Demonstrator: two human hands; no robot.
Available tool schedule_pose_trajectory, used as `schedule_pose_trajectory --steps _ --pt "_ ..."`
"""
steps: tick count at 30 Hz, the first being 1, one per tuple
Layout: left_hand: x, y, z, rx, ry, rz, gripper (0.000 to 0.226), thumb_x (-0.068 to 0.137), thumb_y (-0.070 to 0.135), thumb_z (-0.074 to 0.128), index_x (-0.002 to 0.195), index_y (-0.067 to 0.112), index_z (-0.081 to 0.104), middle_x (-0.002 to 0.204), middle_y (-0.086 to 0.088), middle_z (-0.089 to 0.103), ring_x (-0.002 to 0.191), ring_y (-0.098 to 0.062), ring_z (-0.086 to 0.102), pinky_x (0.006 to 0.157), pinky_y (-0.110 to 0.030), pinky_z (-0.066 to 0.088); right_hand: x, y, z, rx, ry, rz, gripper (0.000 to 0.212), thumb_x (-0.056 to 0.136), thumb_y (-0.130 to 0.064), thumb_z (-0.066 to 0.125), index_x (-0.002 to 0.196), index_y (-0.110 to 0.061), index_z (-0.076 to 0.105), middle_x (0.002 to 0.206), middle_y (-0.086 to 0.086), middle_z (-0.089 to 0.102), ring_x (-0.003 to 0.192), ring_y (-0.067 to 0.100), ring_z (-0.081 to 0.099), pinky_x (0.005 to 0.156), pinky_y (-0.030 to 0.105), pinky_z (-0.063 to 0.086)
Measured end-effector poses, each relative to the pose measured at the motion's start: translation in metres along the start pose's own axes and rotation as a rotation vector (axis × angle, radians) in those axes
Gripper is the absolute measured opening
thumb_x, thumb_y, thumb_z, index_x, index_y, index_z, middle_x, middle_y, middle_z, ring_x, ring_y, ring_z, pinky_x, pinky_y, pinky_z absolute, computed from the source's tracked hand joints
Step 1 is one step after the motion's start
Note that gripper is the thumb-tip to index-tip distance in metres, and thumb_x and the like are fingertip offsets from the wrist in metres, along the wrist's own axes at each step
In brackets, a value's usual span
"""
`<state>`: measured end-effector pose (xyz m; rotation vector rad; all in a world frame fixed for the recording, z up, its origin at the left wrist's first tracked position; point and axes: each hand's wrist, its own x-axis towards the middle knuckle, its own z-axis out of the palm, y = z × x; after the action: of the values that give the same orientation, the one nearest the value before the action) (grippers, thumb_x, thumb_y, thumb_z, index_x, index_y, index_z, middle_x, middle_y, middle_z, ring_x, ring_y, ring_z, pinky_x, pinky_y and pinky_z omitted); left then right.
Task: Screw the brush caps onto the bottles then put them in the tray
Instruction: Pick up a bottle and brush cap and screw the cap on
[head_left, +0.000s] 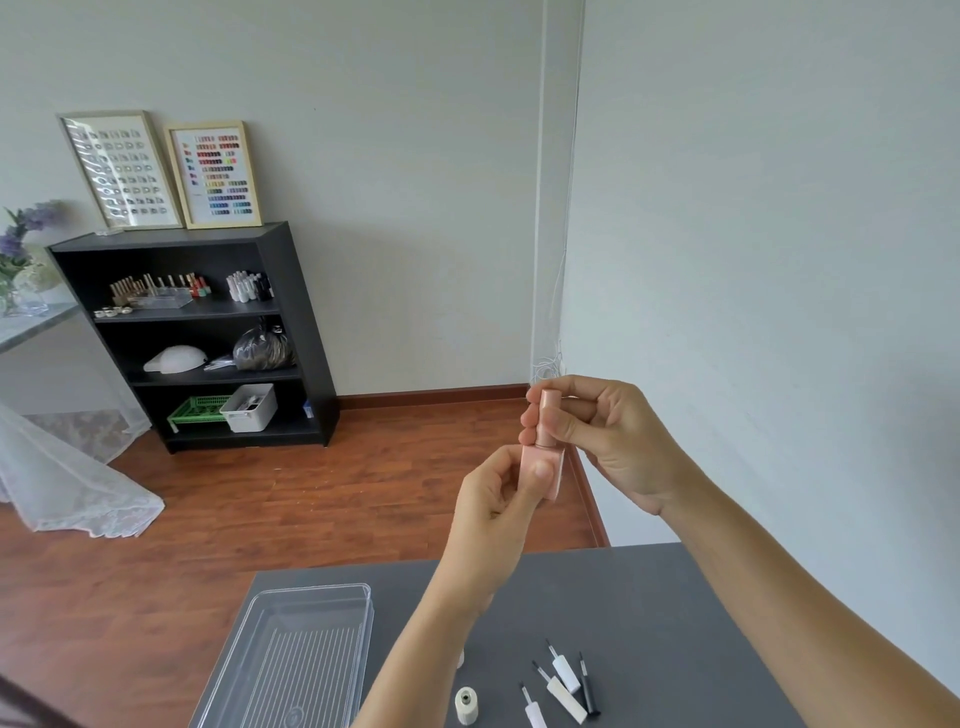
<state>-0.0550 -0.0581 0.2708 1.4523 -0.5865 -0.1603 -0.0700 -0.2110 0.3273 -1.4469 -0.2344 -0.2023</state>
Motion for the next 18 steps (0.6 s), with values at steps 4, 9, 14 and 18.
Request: schedule_pose_trajectory --steps 4,9,14,18 --pt "-0.004 -0.004 0.008 0.223 0.151 0.11 0.024 0.096 0.046 0.054 0.094 0.025 0.066 0.072 0.016 0.065 0.065 -0.001 0.056 0.061 -0.015 0.044 -0.005 0.01 0.007 -0.108 0.114 -0.08 0.014 0.088 -0.011 0.068 0.102 -0.011 0.071 0.081 0.006 0.075 0.077 0.022 0.074 0.074 0.029 0.058" --pt "-0.001 -0.005 0.007 0.262 0.136 0.093 0.027 0.096 0.045 0.051 0.098 0.022 0.066 0.076 0.016 0.067 0.067 0.0 0.057 0.062 -0.014 0.045 -0.006 0.015 0.01 -0.087 0.201 -0.079 0.017 0.086 -0.011 0.07 0.103 -0.013 0.071 0.087 0.015 0.076 0.08 0.023 0.076 0.074 0.029 0.059" --pt "-0.001 -0.009 -0.007 -0.121 -0.212 -0.132 0.035 0.097 0.033 0.055 0.114 0.004 0.066 0.094 -0.001 0.067 0.09 -0.011 0.061 0.097 -0.04 0.053 -0.01 0.011 -0.01 0.109 -0.071 0.089 0.03 0.082 -0.018 0.069 0.11 -0.009 0.071 0.101 0.016 0.075 0.097 0.032 0.073 0.081 0.034 0.058" --pt "0.0 -0.015 0.001 0.105 0.019 0.051 0.024 0.098 0.034 0.055 0.099 0.013 0.066 0.077 0.011 0.064 0.075 -0.009 0.059 0.076 -0.038 0.053 -0.006 0.019 -0.001 -0.095 0.07 -0.037 0.014 0.088 -0.009 0.068 0.102 -0.006 0.07 0.084 0.011 0.074 0.079 0.023 0.073 0.075 0.031 0.058"
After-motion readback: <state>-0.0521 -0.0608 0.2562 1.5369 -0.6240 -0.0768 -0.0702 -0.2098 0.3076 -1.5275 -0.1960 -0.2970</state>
